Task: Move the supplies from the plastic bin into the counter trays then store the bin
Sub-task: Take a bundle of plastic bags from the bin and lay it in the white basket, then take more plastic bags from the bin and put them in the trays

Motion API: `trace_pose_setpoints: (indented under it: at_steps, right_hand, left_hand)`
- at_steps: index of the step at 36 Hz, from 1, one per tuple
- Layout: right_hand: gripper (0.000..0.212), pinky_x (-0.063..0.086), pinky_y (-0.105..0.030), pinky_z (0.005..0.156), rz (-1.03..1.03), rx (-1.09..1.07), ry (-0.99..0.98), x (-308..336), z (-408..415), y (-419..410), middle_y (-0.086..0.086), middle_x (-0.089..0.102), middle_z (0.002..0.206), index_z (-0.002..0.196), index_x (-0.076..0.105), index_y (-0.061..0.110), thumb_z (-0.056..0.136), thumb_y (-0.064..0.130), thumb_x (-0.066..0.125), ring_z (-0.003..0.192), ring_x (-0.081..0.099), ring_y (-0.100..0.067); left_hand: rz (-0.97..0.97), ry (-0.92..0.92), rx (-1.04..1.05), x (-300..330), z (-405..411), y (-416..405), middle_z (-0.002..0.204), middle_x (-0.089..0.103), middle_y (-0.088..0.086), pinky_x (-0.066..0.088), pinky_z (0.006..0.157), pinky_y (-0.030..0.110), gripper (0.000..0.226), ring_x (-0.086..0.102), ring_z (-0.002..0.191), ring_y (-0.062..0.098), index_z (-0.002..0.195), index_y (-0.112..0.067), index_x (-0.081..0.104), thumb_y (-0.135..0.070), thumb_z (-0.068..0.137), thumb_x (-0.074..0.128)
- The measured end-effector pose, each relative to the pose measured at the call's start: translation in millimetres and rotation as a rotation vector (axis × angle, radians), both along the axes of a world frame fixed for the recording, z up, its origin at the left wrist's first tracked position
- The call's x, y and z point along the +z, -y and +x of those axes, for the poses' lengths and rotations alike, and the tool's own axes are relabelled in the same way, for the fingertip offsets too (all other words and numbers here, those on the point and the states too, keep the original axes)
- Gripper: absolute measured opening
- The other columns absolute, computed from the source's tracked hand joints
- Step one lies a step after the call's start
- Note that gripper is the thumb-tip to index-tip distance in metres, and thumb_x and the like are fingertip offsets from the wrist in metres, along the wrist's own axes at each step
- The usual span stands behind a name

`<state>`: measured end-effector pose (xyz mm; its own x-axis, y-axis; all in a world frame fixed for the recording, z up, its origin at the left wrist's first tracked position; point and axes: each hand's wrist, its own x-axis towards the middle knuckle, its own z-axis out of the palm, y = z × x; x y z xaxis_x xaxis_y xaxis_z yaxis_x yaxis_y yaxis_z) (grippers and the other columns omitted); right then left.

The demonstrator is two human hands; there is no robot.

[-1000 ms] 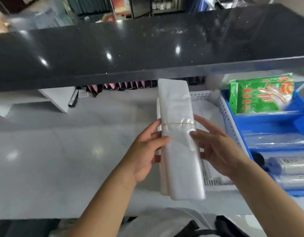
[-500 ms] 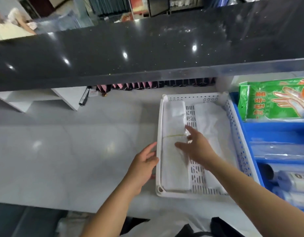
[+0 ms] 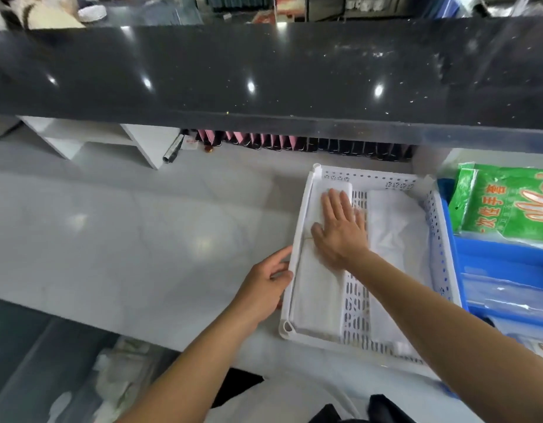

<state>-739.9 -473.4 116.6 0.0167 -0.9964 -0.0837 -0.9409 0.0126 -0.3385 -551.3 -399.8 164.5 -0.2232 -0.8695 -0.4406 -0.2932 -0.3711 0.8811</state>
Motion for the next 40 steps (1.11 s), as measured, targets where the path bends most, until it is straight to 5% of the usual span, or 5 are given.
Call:
trace_pose_setpoints:
  at_steps: [17, 24, 30, 36, 40]
  right_hand:
    - [0.073, 0.001, -0.048, 0.122, 0.062, -0.053, -0.016, -4, 5, 8, -0.004, -0.021, 0.162, 0.153, -0.015, 0.015, 0.095, 0.048, 0.014, 0.147, -0.023, -0.021]
    - [0.068, 0.031, -0.049, 0.114, 0.061, -0.065, 0.232, 67, 12, -13, -0.007, 0.029, 0.159, 0.152, 0.029, 0.017, 0.092, 0.04, 0.052, 0.143, 0.032, -0.029]
    - [0.067, 0.031, -0.045, 0.114, -0.036, 0.157, 0.335, 127, 93, -73, -0.006, 0.034, 0.156, 0.149, 0.035, 0.021, 0.092, 0.048, 0.057, 0.141, 0.035, -0.027]
    - [0.064, 0.02, -0.039, 0.118, -0.016, 0.418, 0.351, 139, 222, -154, 0.0, 0.027, 0.16, 0.148, 0.036, 0.032, 0.09, 0.049, 0.058, 0.147, 0.023, -0.021]
    - [0.062, 0.022, -0.035, 0.118, 0.029, 0.544, 0.421, 110, 298, -222, -0.002, 0.03, 0.158, 0.147, 0.039, 0.029, 0.09, 0.046, 0.06, 0.146, 0.024, -0.019]
  left_hand:
    - [0.002, 0.021, -0.02, 3, 1, 0, 0.117, 0.07, -0.009, 0.055, 0.096, 0.039, 0.049, 0.069, 0.099, 0.002, 0.143, -0.036, 0.051, -0.011, 0.101, 0.051]
    - [0.038, -0.041, 0.023, 11, 26, -9, 0.143, 0.051, -0.001, 0.058, 0.091, 0.038, 0.059, 0.058, 0.118, 0.016, 0.152, -0.03, 0.033, -0.031, 0.098, 0.058]
    - [-0.219, 0.211, -0.066, 32, 116, -54, 0.16, 0.029, -0.015, 0.033, 0.099, 0.02, 0.084, 0.028, 0.133, -0.006, 0.149, -0.05, 0.025, -0.07, 0.075, 0.058]
    - [-0.386, 0.358, 0.33, 36, 234, -161, 0.163, 0.014, -0.018, 0.022, 0.116, 0.026, 0.082, 0.017, 0.149, 0.002, 0.146, -0.054, 0.021, -0.076, 0.074, 0.052]
    - [-0.37, 0.514, 0.626, 15, 295, -257, 0.162, 0.025, -0.001, 0.022, 0.119, 0.03, 0.08, 0.025, 0.148, 0.014, 0.151, -0.031, 0.034, -0.062, 0.081, 0.058]
